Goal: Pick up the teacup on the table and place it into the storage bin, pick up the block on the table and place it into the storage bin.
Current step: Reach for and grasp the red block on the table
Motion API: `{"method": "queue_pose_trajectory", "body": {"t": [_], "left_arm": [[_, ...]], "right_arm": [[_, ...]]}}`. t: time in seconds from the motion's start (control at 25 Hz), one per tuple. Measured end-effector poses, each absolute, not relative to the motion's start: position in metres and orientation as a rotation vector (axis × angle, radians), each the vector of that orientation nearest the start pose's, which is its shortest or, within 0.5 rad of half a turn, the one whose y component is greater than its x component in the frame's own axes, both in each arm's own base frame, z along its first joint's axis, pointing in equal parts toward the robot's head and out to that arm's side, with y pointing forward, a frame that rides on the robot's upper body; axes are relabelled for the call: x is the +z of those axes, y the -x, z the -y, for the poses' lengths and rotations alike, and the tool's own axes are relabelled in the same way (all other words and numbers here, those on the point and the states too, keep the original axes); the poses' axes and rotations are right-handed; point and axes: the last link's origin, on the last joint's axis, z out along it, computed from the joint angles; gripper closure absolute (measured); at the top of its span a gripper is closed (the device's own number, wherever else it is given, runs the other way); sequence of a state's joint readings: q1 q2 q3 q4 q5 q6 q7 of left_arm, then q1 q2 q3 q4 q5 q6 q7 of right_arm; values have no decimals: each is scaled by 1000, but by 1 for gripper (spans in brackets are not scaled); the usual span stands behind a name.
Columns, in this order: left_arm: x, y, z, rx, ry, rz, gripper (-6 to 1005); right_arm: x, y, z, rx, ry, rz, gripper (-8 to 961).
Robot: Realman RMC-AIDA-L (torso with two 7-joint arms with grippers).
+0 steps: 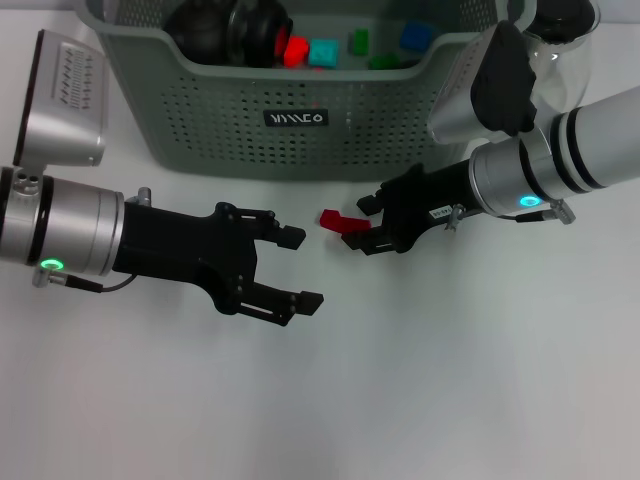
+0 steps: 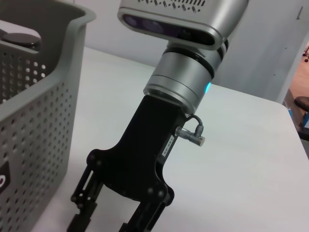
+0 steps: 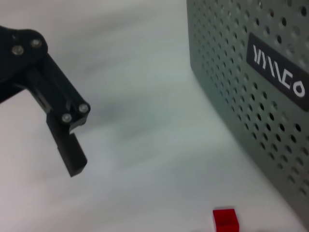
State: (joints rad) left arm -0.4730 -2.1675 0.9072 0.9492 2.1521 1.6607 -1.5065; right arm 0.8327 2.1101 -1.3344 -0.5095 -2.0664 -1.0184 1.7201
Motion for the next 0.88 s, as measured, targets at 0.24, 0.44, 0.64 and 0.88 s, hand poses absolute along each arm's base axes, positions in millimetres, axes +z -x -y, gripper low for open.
{"method": "queue_pose_trajectory", "body": {"t": [0.24, 0.44, 0.64, 0.88], "left_arm": [[-25, 235, -304, -397, 3018, 479, 152], [-25, 235, -304, -396, 3018, 479, 152], [-25, 235, -304, -396, 3017, 481, 152], [-25, 236, -304, -399, 3014, 489, 152]], "right_arm": [[-110, -201, -382, -65, 2894, -525, 399], [-111, -202, -382, -70, 2889, -526, 464], [-111, -202, -382, -70, 2888, -526, 498], [-112, -202, -382, -76, 2890, -519, 506]]}}
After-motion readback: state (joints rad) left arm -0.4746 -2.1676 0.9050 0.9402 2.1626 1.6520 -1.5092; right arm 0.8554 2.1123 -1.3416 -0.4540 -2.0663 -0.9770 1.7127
